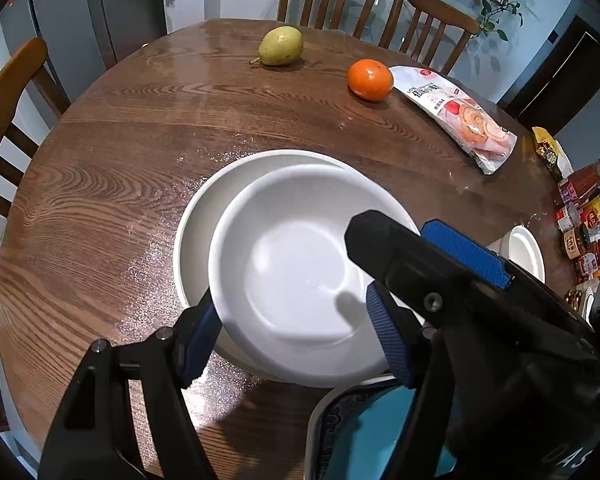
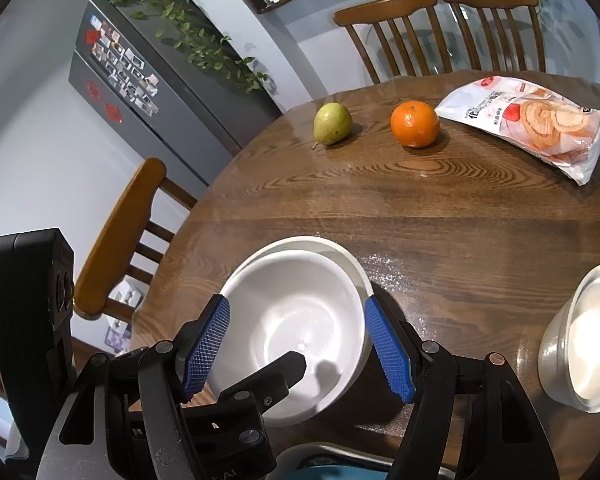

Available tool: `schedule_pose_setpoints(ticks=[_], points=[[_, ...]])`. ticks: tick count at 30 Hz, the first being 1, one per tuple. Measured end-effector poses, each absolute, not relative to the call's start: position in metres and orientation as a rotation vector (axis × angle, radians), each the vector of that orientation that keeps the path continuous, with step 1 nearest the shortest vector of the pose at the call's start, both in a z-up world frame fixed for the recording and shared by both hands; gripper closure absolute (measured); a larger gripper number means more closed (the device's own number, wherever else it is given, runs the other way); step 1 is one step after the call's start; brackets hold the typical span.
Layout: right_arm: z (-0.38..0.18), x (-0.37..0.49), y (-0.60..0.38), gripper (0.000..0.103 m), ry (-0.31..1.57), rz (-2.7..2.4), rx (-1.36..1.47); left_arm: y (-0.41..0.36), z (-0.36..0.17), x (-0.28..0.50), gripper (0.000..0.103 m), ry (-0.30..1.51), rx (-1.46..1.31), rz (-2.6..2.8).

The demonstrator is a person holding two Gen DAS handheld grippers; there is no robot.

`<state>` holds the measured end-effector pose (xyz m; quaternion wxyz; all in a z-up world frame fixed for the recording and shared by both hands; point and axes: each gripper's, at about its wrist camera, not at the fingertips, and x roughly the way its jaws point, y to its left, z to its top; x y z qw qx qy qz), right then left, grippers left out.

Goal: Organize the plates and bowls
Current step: 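Lower the mid-sized white bowl into the large white bowl with the right gripper, then open the right gripper and withdraw it from the nested bowls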

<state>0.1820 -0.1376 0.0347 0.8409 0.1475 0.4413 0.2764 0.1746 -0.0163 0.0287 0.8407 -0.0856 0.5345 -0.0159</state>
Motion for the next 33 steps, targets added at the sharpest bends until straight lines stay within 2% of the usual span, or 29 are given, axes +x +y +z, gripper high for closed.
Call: schedule_pose_setpoints(ticks=[18,33], points=[[0.031,0.184,-0.136,0.032,0.948,0.595,0.323,-0.018,0.026,0.177,0.033,1.136,-0.164,-0.025],[0.036,0.186,-0.149,0.032,0.897,0.541,0.333,0.004,0.041,0.176,0.032,1.050,-0.173,0.085]])
